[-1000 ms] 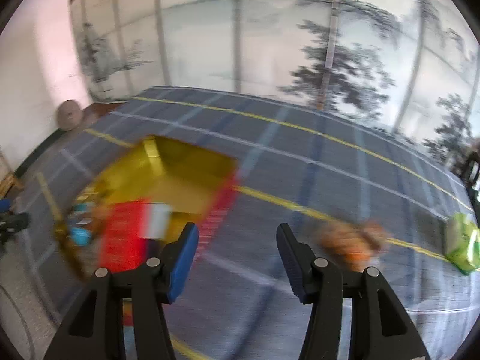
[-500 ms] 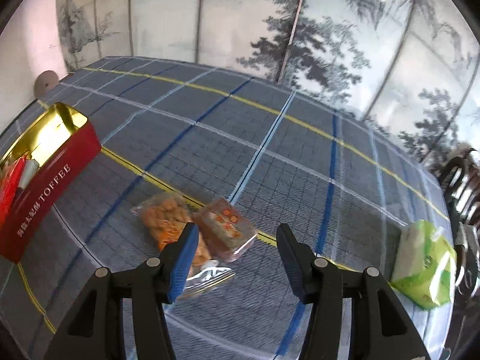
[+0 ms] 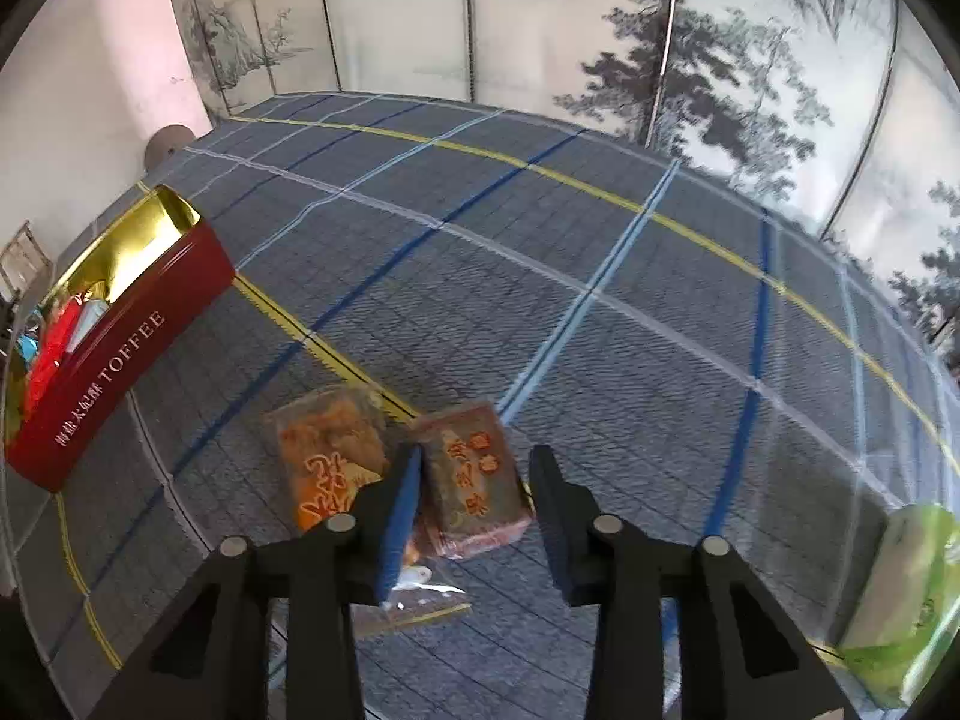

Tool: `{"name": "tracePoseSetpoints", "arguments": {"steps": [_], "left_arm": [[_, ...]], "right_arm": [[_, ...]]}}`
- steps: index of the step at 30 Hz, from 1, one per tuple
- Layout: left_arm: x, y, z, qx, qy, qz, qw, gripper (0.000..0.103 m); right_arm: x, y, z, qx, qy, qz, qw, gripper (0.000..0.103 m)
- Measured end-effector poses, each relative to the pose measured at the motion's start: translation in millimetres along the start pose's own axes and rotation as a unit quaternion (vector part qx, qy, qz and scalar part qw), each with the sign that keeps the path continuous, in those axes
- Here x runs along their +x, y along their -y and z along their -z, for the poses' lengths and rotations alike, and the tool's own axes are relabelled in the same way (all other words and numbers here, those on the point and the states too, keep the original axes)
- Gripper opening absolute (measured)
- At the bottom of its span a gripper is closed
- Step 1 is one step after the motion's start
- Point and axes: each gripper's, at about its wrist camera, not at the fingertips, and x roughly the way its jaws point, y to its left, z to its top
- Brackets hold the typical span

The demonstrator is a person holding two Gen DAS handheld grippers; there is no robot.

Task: Organize snacks
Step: 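Move the right gripper to the small brown pastry box and grasp it, then grasp the clear peanut bag with the left gripper while the right gripper holds the brown box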

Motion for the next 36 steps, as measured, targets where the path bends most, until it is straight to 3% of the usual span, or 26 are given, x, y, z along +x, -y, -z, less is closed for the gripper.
{"name": "tracePoseSetpoints", "arguments": {"steps": [8,17,27,36], "left_arm": [[-0.6,7.6,-1.3,0.002,0.003,0.009,1.0000,0.094],[-4.6,26.4,-0.4,0.013,0.011,0.042,0.9990,0.094],[-21.2,76.3,-9.7,0.046,0.045,0.085,0.9943,0.094],[-20.4,129.9,-13.8,0.080,0.054,0.104,0.9899,0.094]], "right_arm": [[0.3,-0.1,9.7,0.058,0.016,-0.019,0.998,0.031],[-17.2,-48.7,36.2,0.099,0.017,0.017,0.995,0.031],[-35.5,-86.5,64.5,0.100,0.035,0.053,0.993,0.031],[-32.1,-80.4,67.8,0.107,0.053,0.036,0.992,0.031]]}}
